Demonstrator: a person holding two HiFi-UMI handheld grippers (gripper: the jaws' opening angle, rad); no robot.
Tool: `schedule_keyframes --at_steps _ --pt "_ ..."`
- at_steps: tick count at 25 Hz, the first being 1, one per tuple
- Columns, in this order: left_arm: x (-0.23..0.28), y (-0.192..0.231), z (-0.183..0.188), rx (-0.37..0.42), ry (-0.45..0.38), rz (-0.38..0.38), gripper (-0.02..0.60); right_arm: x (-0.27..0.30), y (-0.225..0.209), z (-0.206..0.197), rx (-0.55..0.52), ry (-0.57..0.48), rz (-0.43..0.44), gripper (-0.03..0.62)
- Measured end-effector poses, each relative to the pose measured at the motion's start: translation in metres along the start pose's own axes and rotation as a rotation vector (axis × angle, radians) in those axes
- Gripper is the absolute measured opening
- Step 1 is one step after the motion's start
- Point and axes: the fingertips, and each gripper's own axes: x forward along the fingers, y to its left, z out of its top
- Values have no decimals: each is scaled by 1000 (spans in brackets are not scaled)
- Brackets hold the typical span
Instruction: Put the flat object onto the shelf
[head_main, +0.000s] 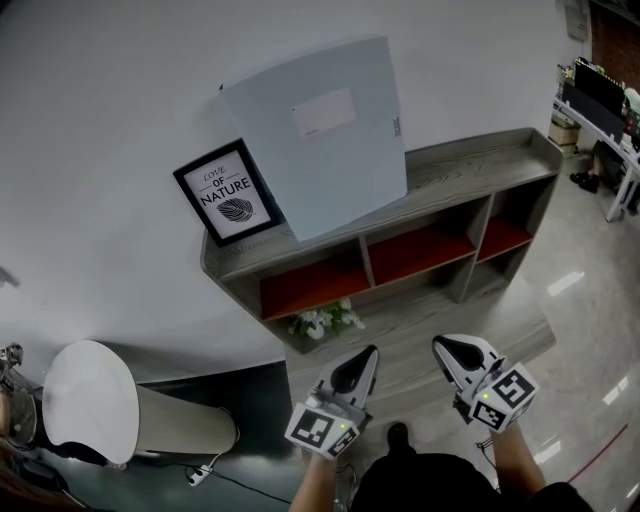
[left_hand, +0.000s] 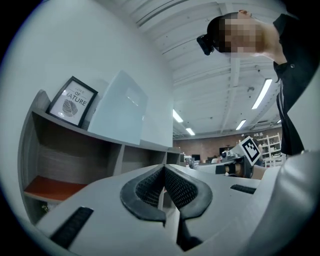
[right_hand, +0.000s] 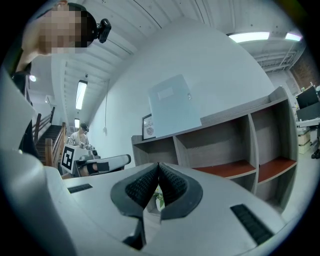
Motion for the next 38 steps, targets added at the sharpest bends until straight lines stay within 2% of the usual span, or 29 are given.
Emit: schedule_keyframes --at_steps 4,10,21,26,32,38 --pt "-9 -41 -21 -30 28 26 12 -29 4 -3 -3 10 15 12" --pt "-27 -99 -35 -94 26 60 12 -84 15 -12 14 18 42 12" --pt "-60 -190 -53 -138 47 113 12 -172 35 -35 37 38 69 13" --pt "-71 -210 -53 -139 43 135 12 -191 46 -41 46 33 89 13" --pt "-72 -224 -40 -110 32 133 12 -202 51 -27 23 -1 95 12" --pt "-78 -226 -28 -98 16 125 12 -200 64 -19 -3 -3 119 12"
